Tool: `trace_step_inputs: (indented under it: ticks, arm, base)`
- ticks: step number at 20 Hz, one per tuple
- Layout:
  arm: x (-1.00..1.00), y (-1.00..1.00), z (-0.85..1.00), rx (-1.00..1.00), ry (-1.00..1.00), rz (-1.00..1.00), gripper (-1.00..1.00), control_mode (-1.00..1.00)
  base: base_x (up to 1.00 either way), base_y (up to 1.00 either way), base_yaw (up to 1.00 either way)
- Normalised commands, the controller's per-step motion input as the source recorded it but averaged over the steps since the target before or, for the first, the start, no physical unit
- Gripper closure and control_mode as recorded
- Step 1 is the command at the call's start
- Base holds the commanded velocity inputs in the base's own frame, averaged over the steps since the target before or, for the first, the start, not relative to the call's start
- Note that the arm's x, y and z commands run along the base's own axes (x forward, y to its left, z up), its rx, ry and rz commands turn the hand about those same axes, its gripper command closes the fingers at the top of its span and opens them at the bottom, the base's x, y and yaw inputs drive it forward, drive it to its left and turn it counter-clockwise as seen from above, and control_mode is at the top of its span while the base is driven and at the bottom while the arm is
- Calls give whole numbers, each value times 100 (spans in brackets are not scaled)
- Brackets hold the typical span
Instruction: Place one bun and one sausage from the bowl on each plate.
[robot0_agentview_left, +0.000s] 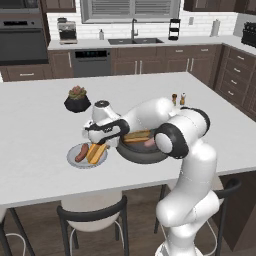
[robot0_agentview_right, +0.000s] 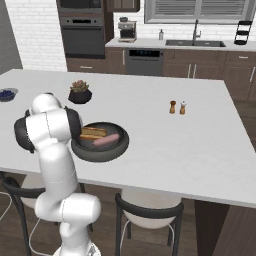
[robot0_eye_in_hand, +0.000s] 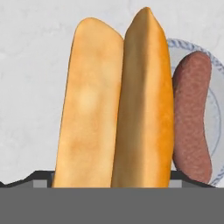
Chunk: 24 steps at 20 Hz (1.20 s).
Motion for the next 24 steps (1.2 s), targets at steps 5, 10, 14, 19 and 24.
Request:
trace_step_inputs:
  ticks: [5, 10, 14, 19, 24]
  arm:
    - [32, 17, -22, 0, 0, 0, 100, -100]
    - [49, 5, -9, 0, 0, 0, -100, -100]
    - [24, 1, -4, 0, 0, 0, -100, -100]
    - [-9, 0, 0, 0, 0, 0, -100, -100]
    - [-42, 0, 14, 0, 0, 0, -100, -100]
  base:
    - [0, 0, 0]
    - [0, 0, 0]
    - [0, 0, 0]
    - [0, 0, 0]
    - [0, 0, 0]
